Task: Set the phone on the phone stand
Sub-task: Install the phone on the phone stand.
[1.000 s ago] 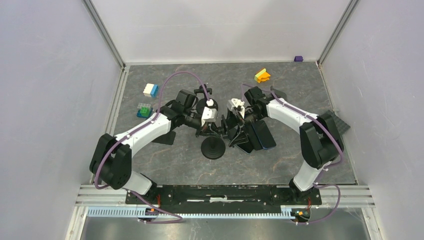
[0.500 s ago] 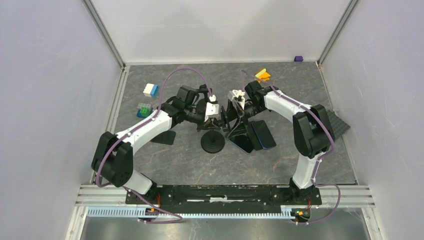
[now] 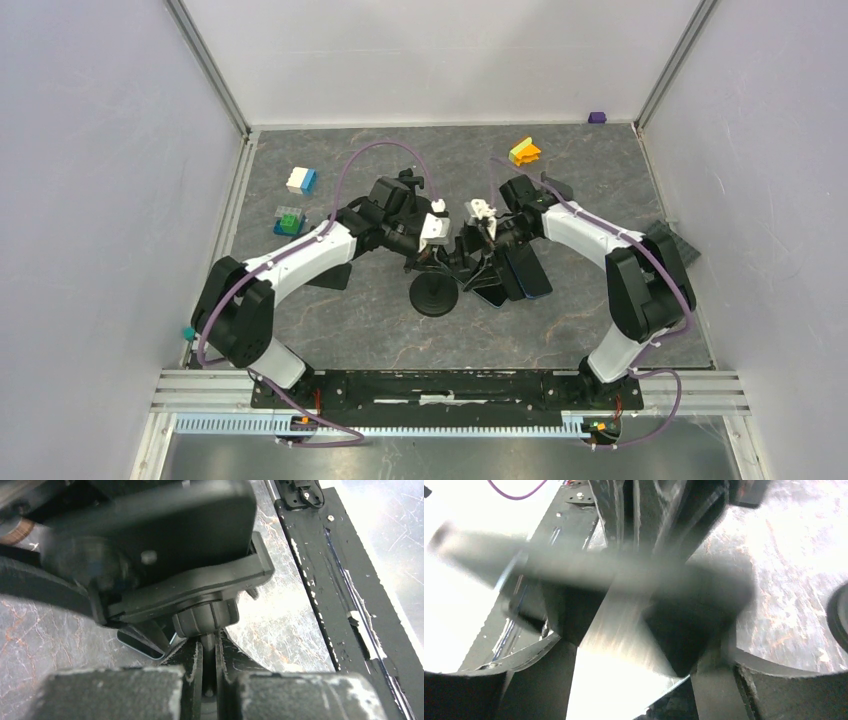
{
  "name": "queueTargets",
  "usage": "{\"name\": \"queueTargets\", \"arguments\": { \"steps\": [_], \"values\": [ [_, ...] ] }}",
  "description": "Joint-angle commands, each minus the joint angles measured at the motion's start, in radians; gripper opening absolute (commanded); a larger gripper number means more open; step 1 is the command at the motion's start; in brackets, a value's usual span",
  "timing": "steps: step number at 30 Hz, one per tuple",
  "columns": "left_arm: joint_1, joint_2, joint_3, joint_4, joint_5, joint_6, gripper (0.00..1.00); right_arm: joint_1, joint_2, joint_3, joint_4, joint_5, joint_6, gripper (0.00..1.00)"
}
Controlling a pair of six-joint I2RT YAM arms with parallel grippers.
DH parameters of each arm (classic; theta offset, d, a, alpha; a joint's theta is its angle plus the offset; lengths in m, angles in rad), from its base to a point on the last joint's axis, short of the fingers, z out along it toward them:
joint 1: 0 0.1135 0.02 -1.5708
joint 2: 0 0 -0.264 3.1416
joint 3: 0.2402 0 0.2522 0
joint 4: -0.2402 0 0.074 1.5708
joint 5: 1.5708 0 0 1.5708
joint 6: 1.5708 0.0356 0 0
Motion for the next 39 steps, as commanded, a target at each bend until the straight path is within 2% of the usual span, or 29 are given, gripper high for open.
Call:
{"name": "queueTargets", "arguments": {
  "steps": [1,2,8,14,19,23,26,28,32,35,39],
  "values": [
    [-0.161,0.076,-0.012,-0.180,0.169,0.026,0.02,0.013,0.027,0.081,0.427,0.259,0.349,0.12],
    [-0.165,0.083,-0.006,-0.196,0.172,0.041,0.02,0.013,0.026,0.076,0.448,0.277,0.363,0.00],
    [-0.188,0.100,0.015,-0.240,0.149,0.082,0.02,0.013,0.026,0.076,0.462,0.272,0.388,0.00],
    [-0.186,0.067,-0.026,-0.134,0.095,0.000,0.02,0.011,-0.017,0.054,0.451,0.261,0.388,0.00],
    [-0.168,0.047,-0.045,-0.092,0.071,-0.022,0.02,0.011,-0.075,0.041,0.378,0.229,0.315,0.00],
    [-0.149,0.029,-0.044,-0.106,0.070,-0.006,0.02,0.012,-0.096,0.075,0.238,0.249,0.214,0.03],
    [-0.145,0.021,-0.045,-0.107,0.066,-0.004,0.02,0.012,-0.107,0.075,0.211,0.269,0.203,0.14],
    [-0.145,0.021,-0.045,-0.112,0.063,0.003,0.02,0.010,-0.114,0.071,0.206,0.276,0.203,0.28],
    [-0.143,0.023,-0.046,-0.123,0.060,0.021,0.02,0.004,-0.125,0.061,0.199,0.282,0.206,0.44],
    [-0.139,0.021,-0.048,-0.124,0.063,0.027,0.02,0.000,-0.128,0.063,0.198,0.301,0.224,0.60],
    [-0.130,0.014,-0.054,-0.122,0.066,0.034,0.02,-0.013,-0.136,0.067,0.199,0.322,0.245,0.92]
  ]
}}
